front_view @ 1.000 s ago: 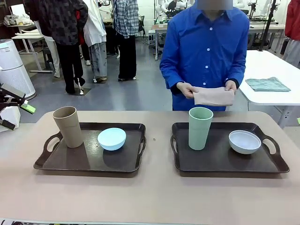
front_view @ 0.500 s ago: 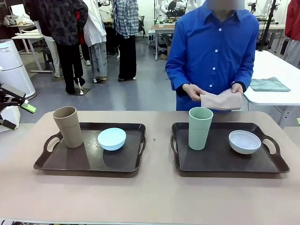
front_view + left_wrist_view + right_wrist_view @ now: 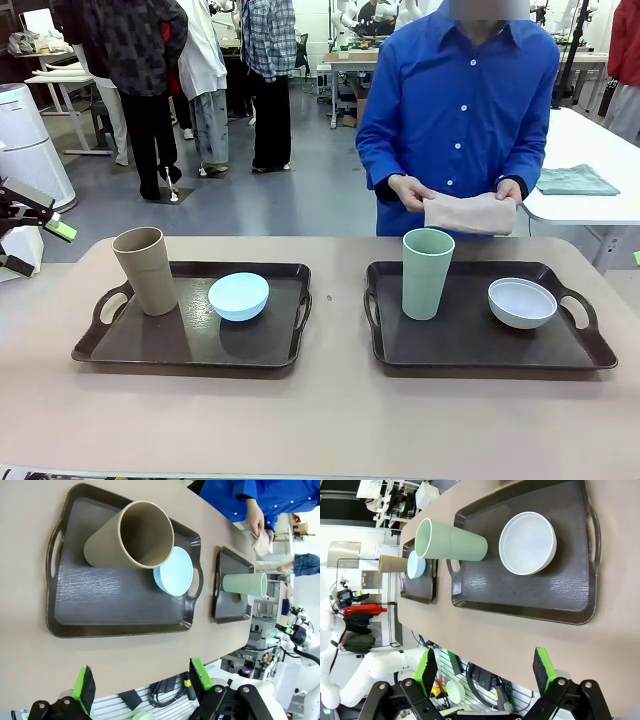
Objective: Set up a tray with a mat and arrange the tableware.
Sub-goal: Pick up the Picnic Bowl and Reusable plastic cup from the Handle tray in front of the human's position and hold them in the air.
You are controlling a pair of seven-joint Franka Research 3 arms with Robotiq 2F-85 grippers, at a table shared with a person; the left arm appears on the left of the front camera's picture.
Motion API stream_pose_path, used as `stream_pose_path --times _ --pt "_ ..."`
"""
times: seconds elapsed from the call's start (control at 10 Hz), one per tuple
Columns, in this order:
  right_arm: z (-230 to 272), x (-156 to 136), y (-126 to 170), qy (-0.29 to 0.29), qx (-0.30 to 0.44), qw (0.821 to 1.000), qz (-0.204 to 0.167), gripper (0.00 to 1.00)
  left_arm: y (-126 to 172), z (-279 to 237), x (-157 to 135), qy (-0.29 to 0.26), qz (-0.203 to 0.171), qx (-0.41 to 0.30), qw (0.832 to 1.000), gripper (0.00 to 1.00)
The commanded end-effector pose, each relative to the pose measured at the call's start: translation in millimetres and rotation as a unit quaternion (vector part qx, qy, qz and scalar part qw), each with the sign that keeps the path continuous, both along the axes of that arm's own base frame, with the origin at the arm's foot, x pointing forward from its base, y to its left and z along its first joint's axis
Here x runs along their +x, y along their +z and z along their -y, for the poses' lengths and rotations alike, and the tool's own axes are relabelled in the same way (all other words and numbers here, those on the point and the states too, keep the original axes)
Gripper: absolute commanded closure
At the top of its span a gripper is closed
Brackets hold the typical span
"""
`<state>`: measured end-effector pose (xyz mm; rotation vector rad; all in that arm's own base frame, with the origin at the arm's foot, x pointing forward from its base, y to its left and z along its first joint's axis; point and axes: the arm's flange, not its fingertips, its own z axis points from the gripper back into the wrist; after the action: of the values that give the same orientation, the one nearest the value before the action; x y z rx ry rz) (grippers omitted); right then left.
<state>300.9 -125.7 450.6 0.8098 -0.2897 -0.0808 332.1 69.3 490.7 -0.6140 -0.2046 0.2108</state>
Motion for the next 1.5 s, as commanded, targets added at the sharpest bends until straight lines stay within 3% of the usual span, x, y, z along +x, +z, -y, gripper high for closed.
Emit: stream_pose_path --times 0.0,1.4 --pt "1.0 -1.1 -0.8 -0.001 0.003 1.000 -0.001 0.00 0.3 2.3 1.3 0.003 0.006 -0.011 1.000 0.00" --pt "1.0 -1.1 -0.8 -0.001 0.003 1.000 -0.001 0.00 0.3 2.3 1.3 0.003 0.006 -0.011 1.000 0.00"
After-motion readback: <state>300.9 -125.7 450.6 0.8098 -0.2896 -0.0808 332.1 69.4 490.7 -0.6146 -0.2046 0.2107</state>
